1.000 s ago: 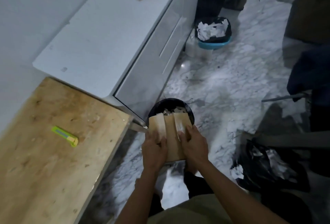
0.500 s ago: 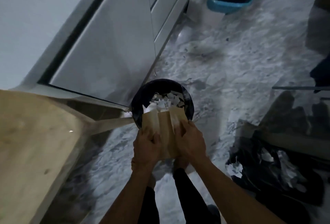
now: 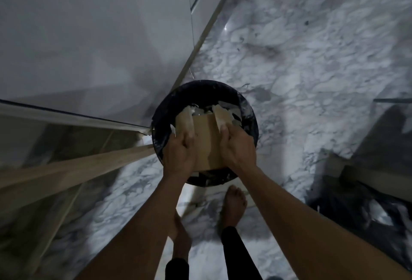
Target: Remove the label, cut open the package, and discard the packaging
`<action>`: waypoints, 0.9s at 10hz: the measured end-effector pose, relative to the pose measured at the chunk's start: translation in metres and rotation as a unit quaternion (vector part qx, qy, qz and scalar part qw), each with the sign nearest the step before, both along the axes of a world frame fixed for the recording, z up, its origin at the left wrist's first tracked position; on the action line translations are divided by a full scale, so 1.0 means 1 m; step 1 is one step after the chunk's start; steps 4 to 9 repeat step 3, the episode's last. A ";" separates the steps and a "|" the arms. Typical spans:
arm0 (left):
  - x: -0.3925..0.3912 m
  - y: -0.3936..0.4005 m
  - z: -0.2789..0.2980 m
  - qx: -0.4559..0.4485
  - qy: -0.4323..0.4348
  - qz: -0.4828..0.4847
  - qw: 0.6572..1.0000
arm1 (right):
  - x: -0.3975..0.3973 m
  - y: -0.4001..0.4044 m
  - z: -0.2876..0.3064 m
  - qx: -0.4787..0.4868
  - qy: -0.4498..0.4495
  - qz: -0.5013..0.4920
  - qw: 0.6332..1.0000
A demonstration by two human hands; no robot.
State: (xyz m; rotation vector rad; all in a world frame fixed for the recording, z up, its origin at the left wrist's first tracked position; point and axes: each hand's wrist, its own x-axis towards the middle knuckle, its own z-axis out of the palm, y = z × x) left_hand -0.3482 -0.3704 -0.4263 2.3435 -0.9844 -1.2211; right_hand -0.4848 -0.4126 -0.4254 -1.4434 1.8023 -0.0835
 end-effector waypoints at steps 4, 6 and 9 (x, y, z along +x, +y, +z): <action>0.007 0.009 0.001 0.045 -0.049 -0.006 0.998 | -0.008 0.000 0.015 0.065 -0.017 -0.048 0.997; 0.007 0.009 0.001 0.045 -0.049 -0.006 0.998 | -0.008 0.000 0.015 0.065 -0.017 -0.048 0.997; 0.007 0.009 0.001 0.045 -0.049 -0.006 0.998 | -0.008 0.000 0.015 0.065 -0.017 -0.048 0.997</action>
